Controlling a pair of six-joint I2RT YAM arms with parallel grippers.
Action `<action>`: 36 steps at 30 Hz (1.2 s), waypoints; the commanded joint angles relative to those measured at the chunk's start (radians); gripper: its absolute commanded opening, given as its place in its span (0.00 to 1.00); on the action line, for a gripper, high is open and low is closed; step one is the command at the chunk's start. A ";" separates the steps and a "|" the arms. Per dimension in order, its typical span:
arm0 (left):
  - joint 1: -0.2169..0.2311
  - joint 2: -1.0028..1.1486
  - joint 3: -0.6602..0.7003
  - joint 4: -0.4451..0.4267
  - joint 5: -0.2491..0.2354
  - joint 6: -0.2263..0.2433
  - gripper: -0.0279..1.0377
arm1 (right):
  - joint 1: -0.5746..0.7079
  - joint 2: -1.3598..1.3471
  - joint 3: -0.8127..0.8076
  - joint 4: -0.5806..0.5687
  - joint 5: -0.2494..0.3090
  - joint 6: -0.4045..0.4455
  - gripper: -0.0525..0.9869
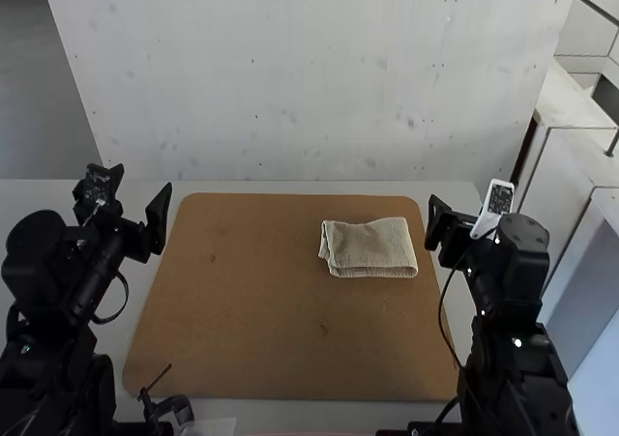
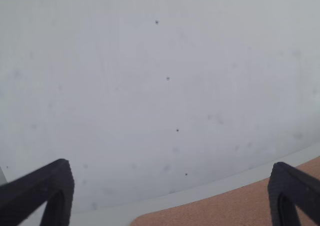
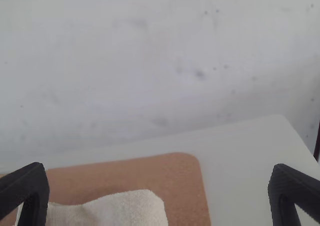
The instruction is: Fold the towel.
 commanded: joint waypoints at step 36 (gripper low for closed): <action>0.011 -0.025 -0.026 -0.209 -0.115 -0.058 0.96 | 0.032 -0.070 -0.012 -0.150 -0.013 -0.065 0.97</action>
